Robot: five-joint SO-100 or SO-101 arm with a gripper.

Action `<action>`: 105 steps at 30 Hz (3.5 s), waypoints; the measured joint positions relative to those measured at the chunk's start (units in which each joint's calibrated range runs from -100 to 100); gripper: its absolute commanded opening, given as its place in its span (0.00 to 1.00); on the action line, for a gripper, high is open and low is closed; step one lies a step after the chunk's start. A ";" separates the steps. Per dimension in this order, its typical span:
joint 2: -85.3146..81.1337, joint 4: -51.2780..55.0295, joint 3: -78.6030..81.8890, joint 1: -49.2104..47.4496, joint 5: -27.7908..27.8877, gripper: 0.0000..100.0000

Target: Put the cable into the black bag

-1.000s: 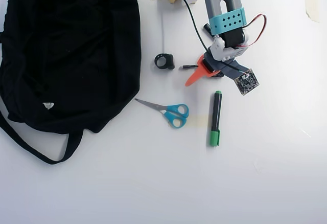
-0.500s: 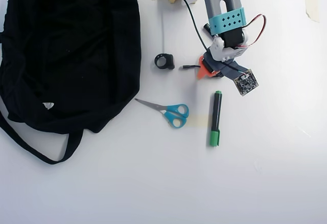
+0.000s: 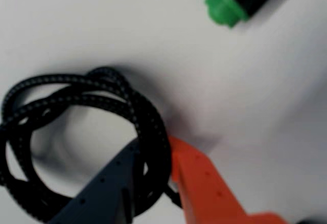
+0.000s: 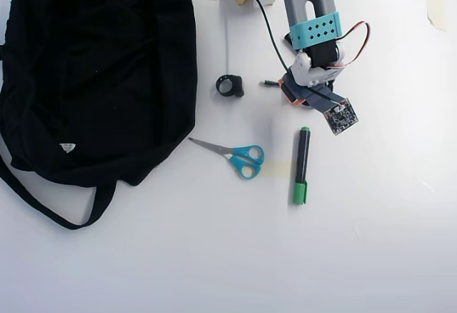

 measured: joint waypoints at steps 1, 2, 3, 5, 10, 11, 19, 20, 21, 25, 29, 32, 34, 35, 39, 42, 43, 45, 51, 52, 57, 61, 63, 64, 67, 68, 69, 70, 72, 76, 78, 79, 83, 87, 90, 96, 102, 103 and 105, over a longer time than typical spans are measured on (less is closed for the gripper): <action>0.00 0.00 0.00 0.00 0.00 0.02; 0.00 0.09 -0.31 0.00 0.00 0.02; 0.08 0.09 -0.86 -0.07 0.00 0.02; 0.17 0.09 -2.12 -0.22 0.00 0.02; 0.17 0.69 -6.60 -0.81 0.00 0.02; 0.25 1.55 -7.55 -0.88 0.00 0.02; 0.25 17.43 -19.03 -1.40 0.00 0.02; 0.25 19.41 -20.75 -1.40 0.00 0.02; 0.25 20.95 -22.41 -1.40 0.00 0.02; 0.08 25.93 -28.69 -1.40 0.00 0.02; -2.57 28.17 -30.66 -1.40 0.00 0.02; -4.82 28.77 -30.82 -1.40 0.00 0.02; -5.73 29.37 -30.82 -1.40 0.00 0.02; -6.06 29.80 -30.82 -1.40 0.00 0.02; -7.89 30.83 -30.82 -1.25 0.00 0.02; -9.63 30.91 -30.82 0.66 -0.15 0.02; -10.21 31.00 -30.82 1.84 -0.59 0.02; -10.79 31.26 -30.82 3.38 -1.22 0.02; -11.12 31.95 -30.82 8.82 -1.81 0.02; -11.12 31.95 -30.82 9.70 -1.81 0.02; -11.12 31.95 -30.82 14.62 -1.86 0.02; -11.12 31.95 -30.82 17.27 -1.61 0.02; -11.12 31.86 -30.82 18.52 -1.42 0.02; -11.12 31.86 -30.82 19.18 -1.37 0.02; -11.12 31.86 -30.90 21.82 -1.12 0.02; -11.12 31.86 -31.29 22.85 -1.12 0.02; -11.12 31.86 -31.84 23.95 -1.27 0.02; -11.12 31.86 -32.47 25.06 -1.37 0.02; -11.12 31.86 -33.41 27.04 -1.37 0.02; -11.12 31.86 -34.91 31.37 -1.37 0.02; -11.12 31.60 -35.53 34.02 -1.37 0.02; -11.12 31.26 -35.61 35.27 -1.37 0.02; -11.12 28.94 -35.93 40.19 -2.10 0.02; -11.21 28.34 -37.81 43.35 -5.13 0.02; -11.21 28.25 -38.21 46.07 -8.69 0.02; -11.21 28.25 -38.21 54.59 -13.97 0.02; -11.21 20.61 -34.04 68.48 -15.19 0.02; -11.12 18.29 -31.37 70.24 -15.19 0.02; -11.21 5.75 -18.95 73.77 -15.19 0.02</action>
